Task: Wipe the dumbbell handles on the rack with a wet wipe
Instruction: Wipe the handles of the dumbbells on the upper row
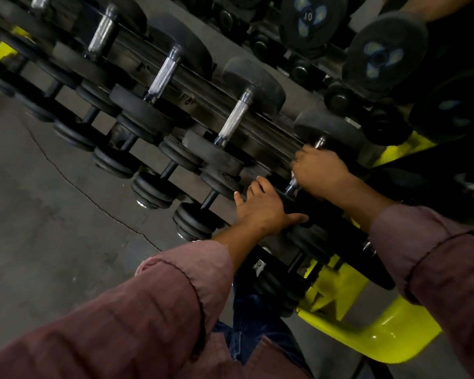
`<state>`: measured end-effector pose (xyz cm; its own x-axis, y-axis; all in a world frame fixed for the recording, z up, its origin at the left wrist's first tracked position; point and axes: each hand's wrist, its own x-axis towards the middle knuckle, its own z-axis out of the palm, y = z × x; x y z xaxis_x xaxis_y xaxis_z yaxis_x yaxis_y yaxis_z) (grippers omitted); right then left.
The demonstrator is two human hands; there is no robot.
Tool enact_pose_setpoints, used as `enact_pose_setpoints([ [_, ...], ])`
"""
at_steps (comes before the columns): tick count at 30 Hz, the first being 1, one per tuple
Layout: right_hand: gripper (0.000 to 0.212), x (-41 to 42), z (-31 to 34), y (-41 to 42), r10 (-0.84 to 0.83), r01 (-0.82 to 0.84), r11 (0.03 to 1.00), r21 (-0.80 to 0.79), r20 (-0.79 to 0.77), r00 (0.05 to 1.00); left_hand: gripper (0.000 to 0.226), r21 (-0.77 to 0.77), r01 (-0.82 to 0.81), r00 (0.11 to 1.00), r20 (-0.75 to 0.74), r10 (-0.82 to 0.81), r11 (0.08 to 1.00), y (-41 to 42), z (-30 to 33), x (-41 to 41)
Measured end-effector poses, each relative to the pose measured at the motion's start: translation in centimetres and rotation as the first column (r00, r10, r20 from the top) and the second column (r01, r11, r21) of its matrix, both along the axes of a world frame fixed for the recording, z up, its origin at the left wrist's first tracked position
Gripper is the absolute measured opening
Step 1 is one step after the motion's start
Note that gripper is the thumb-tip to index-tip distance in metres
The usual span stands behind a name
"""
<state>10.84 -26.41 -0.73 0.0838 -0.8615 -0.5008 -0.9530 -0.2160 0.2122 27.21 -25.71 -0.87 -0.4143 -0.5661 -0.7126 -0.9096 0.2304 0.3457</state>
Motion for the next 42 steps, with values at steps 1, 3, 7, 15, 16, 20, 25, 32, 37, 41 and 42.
enact_pose_setpoints([
  [1, 0.031, 0.1, 0.1, -0.2, 0.005, -0.009, 0.997, 0.077, 0.053, 0.999, 0.142, 0.0, -0.002, 1.0, -0.002, 0.002, 1.0, 0.0, -0.1, 0.0],
  [3, 0.032, 0.5, 0.3, -0.7, 0.02, -0.046, 0.976, 0.215, 0.125, 0.992, 0.141, 0.003, -0.008, 1.0, -0.003, 0.008, 1.0, 0.0, -0.1, 0.0],
  [7, 0.025, 1.4, -0.1, -1.1, -0.066, -0.022, 0.932, 0.362, 0.229, 0.971, 0.14, -0.002, -0.015, 1.0, -0.011, 0.015, 1.0, 0.0, -0.1, 0.0],
  [15, 0.016, 0.0, -1.2, 1.5, -0.212, 0.136, 0.971, 0.195, 0.451, 0.867, 0.139, 0.001, -0.018, 1.0, -0.023, 0.018, 1.0, -0.1, -0.2, 0.1],
  [16, 0.017, -0.3, -1.2, 2.2, -0.301, 0.226, 0.952, 0.206, 0.499, 0.813, 0.139, 0.001, -0.017, 1.0, -0.02, 0.017, 1.0, 0.0, -0.2, 0.1],
  [20, 0.013, -0.6, -1.4, 5.2, -0.55, 0.55, 0.815, 0.183, 0.543, 0.634, 0.14, -0.009, -0.007, 1.0, -0.006, 0.007, 1.0, 0.0, -0.3, 0.1],
  [25, 0.012, -0.1, -4.6, 6.5, -0.733, 0.785, 0.57, 0.244, 0.582, 0.351, 0.144, -0.002, -0.008, 1.0, -0.001, 0.008, 1.0, 0.0, -0.3, 0.0],
  [32, 0.034, 0.1, -6.6, 5.4, -0.555, 0.661, 0.107, 0.743, 0.596, -0.581, 0.145, -0.008, -0.015, 1.0, 0.002, 0.015, 1.0, 0.0, -0.3, -0.1],
  [37, 0.044, 0.2, -6.6, 5.5, -0.552, 0.663, 0.173, 0.729, 0.629, -0.547, 0.145, -0.011, -0.019, 1.0, 0.01, 0.019, 1.0, 0.1, -0.3, -0.1],
  [41, 0.04, -0.4, -6.4, 5.9, -0.694, 0.717, 0.364, 0.594, 0.687, -0.216, 0.145, 0.002, -0.034, 0.999, 0.003, 0.034, 0.999, 0.0, -0.3, -0.1],
  [42, 0.036, -0.6, -6.4, 6.1, -0.711, 0.711, 0.388, 0.586, 0.681, -0.173, 0.145, 0.001, -0.035, 0.999, 0.003, 0.035, 0.999, 0.1, -0.3, -0.1],
])
